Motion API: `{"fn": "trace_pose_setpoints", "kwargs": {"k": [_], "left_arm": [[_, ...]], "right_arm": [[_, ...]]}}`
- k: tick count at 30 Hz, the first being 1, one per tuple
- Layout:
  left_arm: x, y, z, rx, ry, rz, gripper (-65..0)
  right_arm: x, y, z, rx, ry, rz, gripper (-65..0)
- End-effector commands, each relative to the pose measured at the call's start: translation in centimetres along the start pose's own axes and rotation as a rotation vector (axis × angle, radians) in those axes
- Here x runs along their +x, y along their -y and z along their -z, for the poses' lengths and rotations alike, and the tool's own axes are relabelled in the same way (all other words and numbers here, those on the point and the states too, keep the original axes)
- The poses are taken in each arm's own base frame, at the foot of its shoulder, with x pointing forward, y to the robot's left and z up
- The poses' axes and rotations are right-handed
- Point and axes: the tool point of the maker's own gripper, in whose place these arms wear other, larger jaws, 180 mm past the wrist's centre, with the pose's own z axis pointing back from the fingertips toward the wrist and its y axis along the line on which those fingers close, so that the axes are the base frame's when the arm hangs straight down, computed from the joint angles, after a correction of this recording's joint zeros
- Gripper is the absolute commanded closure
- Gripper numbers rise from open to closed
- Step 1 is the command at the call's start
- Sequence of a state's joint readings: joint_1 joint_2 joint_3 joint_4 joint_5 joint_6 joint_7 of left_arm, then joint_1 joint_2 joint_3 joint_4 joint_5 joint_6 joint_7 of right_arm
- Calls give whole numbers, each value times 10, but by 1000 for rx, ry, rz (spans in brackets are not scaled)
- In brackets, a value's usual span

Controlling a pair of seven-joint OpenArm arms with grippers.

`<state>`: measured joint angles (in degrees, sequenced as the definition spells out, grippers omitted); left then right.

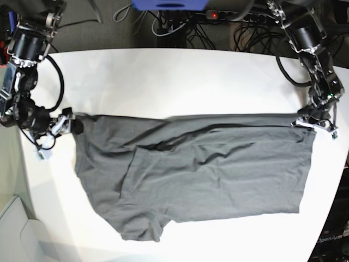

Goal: Layout the t-shirt on the table in an organized manner, then fold the t-shirt properly
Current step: 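Grasp the folded edge corners with both grippers, then pull the folded edge taut with both grippers away from the hem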

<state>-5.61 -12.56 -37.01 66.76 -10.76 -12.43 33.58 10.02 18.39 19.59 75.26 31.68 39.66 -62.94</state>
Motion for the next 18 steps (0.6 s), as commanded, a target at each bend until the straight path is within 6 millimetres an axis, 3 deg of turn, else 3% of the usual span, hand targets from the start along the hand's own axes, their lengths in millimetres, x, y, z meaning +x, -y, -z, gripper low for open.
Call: {"fn": "trace_pose_setpoints", "kwargs": {"k": [1,7,18], "left_arm": [[25,-3,-3,2,64,7,0],[26,-3,-3,2,65,7,0],[25,-3,-3,3,64,6,0]], "right_arm": [[21,-1,-5,6,54,-34,-500],[10,-15,5,39,30,-41,-500],[3,-16,6,43,69,-26,-498]]}}
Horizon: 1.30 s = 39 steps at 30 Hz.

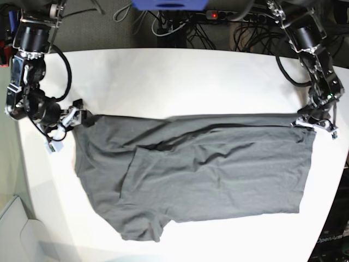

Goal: Layout the t-shirt on the table in an organized manner, then fold the t-shirt properly
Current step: 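Pull the folded edge taut with both grippers away from the hem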

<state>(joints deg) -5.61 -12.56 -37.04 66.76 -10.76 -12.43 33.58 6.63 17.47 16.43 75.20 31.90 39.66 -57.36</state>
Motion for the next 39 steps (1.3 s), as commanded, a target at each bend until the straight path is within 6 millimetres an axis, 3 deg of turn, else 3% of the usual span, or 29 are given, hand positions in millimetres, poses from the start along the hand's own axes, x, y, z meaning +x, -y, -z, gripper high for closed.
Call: {"fn": "trace_pose_setpoints", "kwargs": {"k": [1,3,8,10,13,19,21,23,28,29,39], "left_arm": [[25,-3,-3,2,64,6,0],[26,-3,-3,2,66,6,0],[26,-3,-3,2,67,7,0],[26,-3,-3,2,67,7,0],[25,-3,-3,3,66,7,0],[25,-3,-3,3,66,7,0],[26,-3,-3,3,67,8,0],[27,-4,-4,3,68,9,0],[34,-11,-12,15,53,37,0],[45,-8,-18,12,70,51,0],[75,-5,-58,39,71,166,0]], "right_arm": [[18,5,-8,-8,50,-21,-497],[18,5,-8,-8,49,-21,-496],[-10,6,3,12,-8,39,-491],[-14,6,4,15,-9,49,-456],[-14,2,8,25,-6,44,-363],[-18,-8,14,49,-37,12,-85],[-17,-10,14,50,-41,-2,-34],[-15,-5,10,39,-37,-6,-36],[11,12,-13,-22,8,-90,-38],[16,15,-18,-33,17,-108,-38],[62,14,-53,-104,101,-270,-39]]}}
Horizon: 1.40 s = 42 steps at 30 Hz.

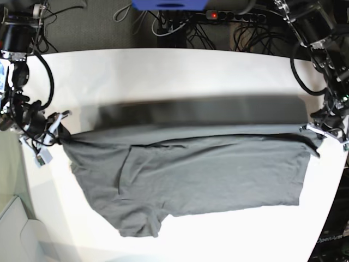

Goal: Layout the t-shirt on the table in an organized manner, then fold the t-shirt properly
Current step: 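Pull the folded edge taut with both grippers away from the hem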

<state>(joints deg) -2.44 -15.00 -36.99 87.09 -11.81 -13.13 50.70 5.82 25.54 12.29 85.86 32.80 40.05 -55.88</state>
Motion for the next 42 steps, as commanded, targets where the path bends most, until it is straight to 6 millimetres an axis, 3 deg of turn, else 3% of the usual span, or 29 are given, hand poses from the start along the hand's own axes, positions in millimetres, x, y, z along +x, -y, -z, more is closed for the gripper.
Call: {"fn": "trace_pose_setpoints", "kwargs": {"k": [1,11,17,21,25,31,36,42], "left_arm": [[21,-13,-7,37,42,22,0],[21,-26,-28,75,-25,92,0],[3,-30,-29,81,-62,105,0],[-10,-31,-29,79,-91,112,0],[-18,-31,-29,83,-112,116,0],[-40,-38,-32,93,-163,132,0],[-60,-44,-37,102,-212,147,0],[-85,-40,-27,81,-297,169,0]], "right_arm": [[17,11,-10,-30,42,-29,-39],[10,40,-32,-107,29,-4,-39],[-23,14,-37,-78,-30,-42,-39],[-26,-4,-44,-65,-27,-90,-39],[-32,-4,-46,-71,-43,-89,-39],[-77,-8,-39,-37,-132,-7,-39],[-95,-15,-35,-18,-161,34,-36],[-120,-33,-35,15,-204,72,-35]]}}
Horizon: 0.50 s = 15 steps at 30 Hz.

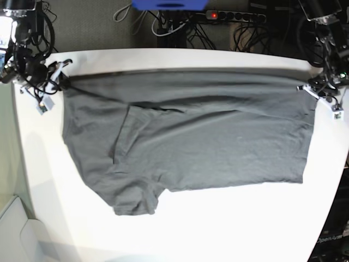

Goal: Layout the t-shirt on the table in an organized manner, then fold the t-shirt properly
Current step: 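Pull the folded edge taut with both grippers away from the hem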

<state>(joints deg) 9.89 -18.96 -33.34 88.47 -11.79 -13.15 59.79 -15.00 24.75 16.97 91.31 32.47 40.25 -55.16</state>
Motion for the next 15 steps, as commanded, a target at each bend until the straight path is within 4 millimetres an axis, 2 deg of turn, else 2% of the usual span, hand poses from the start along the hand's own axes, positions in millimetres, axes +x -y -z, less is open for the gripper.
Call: {"fn": "trace_pose_setpoints", "kwargs": {"k": [1,6,15], "left_arm": [[13,-10,-4,31,32,19,0],[4,-10,-2,30,15,24,0],[3,-11,-3,32,10,23,0]], "right_arm": [[1,6,-7,-17,6,-8,-35],[-17,-3,-5,2,-27,12,-35],[-31,-6,-6,-3,-64,9,-36]]}}
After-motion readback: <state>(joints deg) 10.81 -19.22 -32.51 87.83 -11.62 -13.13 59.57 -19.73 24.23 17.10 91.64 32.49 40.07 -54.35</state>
